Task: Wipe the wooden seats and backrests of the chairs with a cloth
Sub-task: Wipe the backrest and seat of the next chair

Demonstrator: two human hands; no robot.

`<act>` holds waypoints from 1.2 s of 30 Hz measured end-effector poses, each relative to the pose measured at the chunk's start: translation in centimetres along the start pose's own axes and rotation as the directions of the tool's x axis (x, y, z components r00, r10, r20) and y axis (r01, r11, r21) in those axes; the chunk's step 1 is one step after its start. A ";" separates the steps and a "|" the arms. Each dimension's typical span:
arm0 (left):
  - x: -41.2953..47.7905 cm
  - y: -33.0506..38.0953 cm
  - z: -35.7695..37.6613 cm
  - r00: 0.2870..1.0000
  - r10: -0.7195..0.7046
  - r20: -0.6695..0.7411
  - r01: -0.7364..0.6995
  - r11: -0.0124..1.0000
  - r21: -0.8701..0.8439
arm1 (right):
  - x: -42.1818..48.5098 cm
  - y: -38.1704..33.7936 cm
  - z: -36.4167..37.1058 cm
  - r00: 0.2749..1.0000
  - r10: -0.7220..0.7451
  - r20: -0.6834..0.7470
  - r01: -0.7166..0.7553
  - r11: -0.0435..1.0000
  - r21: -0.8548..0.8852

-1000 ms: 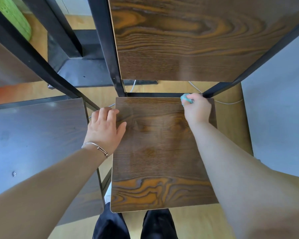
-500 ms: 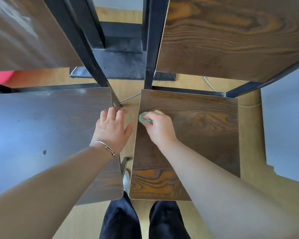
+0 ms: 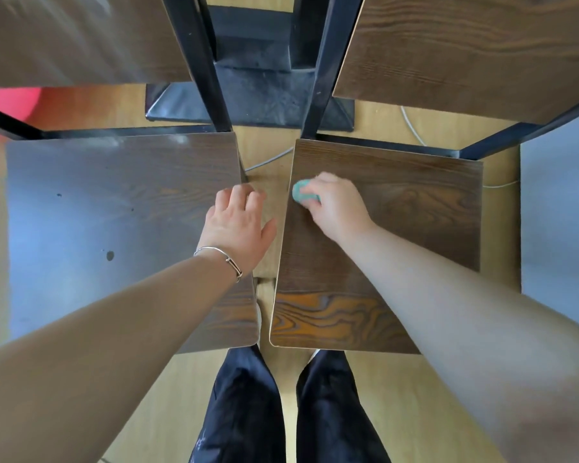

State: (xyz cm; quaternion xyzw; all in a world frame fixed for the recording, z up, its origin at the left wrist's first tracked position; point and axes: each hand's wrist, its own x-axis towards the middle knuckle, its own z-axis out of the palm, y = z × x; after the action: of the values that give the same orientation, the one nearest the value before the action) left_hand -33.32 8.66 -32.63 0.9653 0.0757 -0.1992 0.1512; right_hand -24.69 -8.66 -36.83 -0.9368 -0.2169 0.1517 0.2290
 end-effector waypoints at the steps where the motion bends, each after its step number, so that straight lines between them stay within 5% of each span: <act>1: -0.2 0.2 0.1 1.000 0.005 0.009 -0.005 1.000 0.006 | -2.1 0.4 0.5 1.000 -0.017 0.018 0.017 1.000 0.012; 9: -1.2 2.3 1.6 0.997 0.037 0.073 -0.040 0.998 0.045 | -11.6 1.2 1.1 0.992 -0.056 0.113 0.039 0.988 0.149; 11: -1.0 2.7 2.0 0.997 0.032 0.067 -0.035 0.999 0.034 | -9.4 2.6 -1.1 0.997 0.058 -0.050 -0.046 0.974 0.223; 14: -0.8 2.9 2.4 0.998 0.027 0.052 -0.029 0.999 0.024 | -5.4 7.1 -5.3 0.886 0.356 -0.298 -0.301 0.929 0.213; 18: -0.7 2.9 2.7 0.999 -0.002 0.054 0.001 1.000 0.018 | -2.4 10.9 -6.9 0.815 0.472 -0.335 -0.468 0.878 0.098; 26: -1.8 3.6 2.6 0.997 -0.021 0.074 0.017 0.999 0.052 | -7.6 4.2 -0.2 0.987 0.147 -0.071 -0.141 0.986 0.088; 32: -3.5 5.2 3.2 0.996 -0.055 0.071 0.052 0.998 0.039 | -18.9 0.3 3.2 0.991 -0.063 0.118 0.053 0.995 0.084; 36: -4.1 6.4 3.7 0.994 -0.093 0.057 0.092 0.996 0.021 | -17.9 1.5 1.9 0.992 -0.022 0.123 -0.002 0.982 0.191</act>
State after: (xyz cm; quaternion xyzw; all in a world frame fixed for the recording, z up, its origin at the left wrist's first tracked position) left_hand -37.06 1.04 -32.56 0.9559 0.1143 -0.2343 0.1351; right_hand -40.32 -17.72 -35.87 -0.8981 -0.2200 0.2287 0.3045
